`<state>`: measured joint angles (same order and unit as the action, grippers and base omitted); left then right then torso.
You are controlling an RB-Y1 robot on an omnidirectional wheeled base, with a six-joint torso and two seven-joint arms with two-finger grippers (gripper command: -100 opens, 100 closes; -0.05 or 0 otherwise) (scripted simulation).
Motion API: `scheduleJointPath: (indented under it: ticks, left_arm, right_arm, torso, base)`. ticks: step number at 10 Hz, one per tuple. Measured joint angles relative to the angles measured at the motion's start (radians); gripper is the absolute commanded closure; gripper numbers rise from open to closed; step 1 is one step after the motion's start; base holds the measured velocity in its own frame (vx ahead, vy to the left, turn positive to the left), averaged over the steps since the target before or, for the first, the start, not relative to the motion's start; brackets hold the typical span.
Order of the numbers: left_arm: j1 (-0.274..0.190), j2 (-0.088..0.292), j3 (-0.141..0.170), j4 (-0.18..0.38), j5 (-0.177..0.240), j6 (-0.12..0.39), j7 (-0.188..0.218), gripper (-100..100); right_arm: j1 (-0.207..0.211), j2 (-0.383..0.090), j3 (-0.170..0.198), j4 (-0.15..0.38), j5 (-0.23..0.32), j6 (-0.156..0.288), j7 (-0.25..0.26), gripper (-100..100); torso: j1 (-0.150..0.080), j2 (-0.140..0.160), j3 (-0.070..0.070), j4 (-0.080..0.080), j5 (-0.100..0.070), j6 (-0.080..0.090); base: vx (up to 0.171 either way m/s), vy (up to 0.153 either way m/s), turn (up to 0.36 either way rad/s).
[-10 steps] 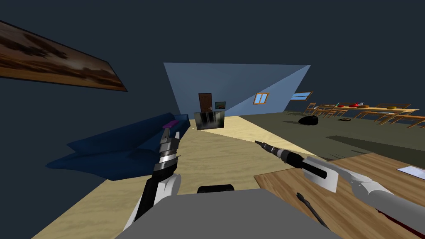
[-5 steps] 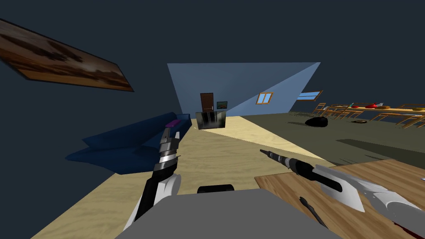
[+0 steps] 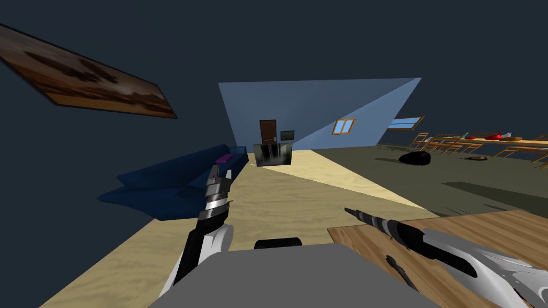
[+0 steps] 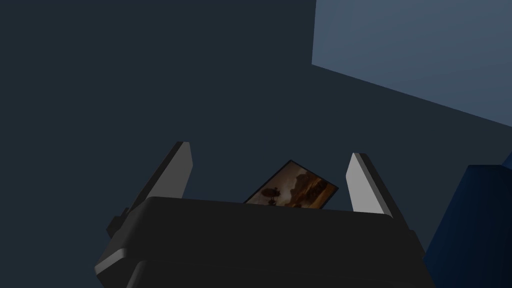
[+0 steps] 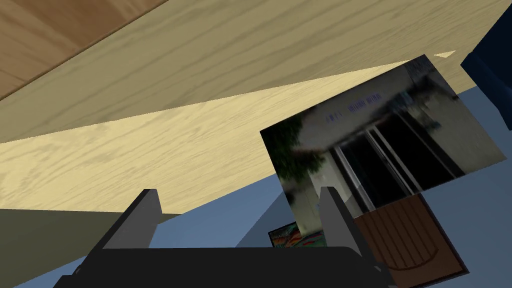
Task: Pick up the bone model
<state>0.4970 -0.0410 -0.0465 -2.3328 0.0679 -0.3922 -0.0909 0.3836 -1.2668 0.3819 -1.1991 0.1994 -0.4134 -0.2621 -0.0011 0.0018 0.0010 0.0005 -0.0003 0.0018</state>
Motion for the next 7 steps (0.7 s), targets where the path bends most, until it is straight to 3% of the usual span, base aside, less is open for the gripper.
scheduleJointPath:
  ticks: [2,4,5,7]
  left_arm:
    - [0.0,0.0,0.0,0.0,0.0,0.0,0.0,0]
    - [0.0,0.0,0.0,0.0,0.0,0.0,0.0,0]
    - [0.0,0.0,0.0,0.0,0.0,0.0,0.0,0]
    - [0.0,0.0,0.0,0.0,0.0,0.0,0.0,0]
  right_arm:
    - [-0.004,-0.01,0.054,0.029,0.039,0.008,-0.006,-100]
    - [0.034,-0.02,0.079,0.052,0.066,0.001,0.007,-100]
    - [0.008,-0.011,0.115,0.092,0.087,-0.009,0.006,-100]
    - [0.024,-0.024,0.159,0.102,0.119,-0.002,0.003,-100]
  torso:
    - [0.0,0.0,0.0,0.0,0.0,0.0]
    - [0.001,0.0,0.0,0.0,0.0,0.0]
    - [0.001,0.0,0.0,0.0,0.0,0.0]
    - [0.001,0.0,0.0,0.0,0.0,0.0]
  base:
    - [-0.017,-0.022,0.032]
    - [-0.02,-0.013,0.024]
    - [-0.019,-0.012,0.048]
    - [-0.014,-0.01,0.023]
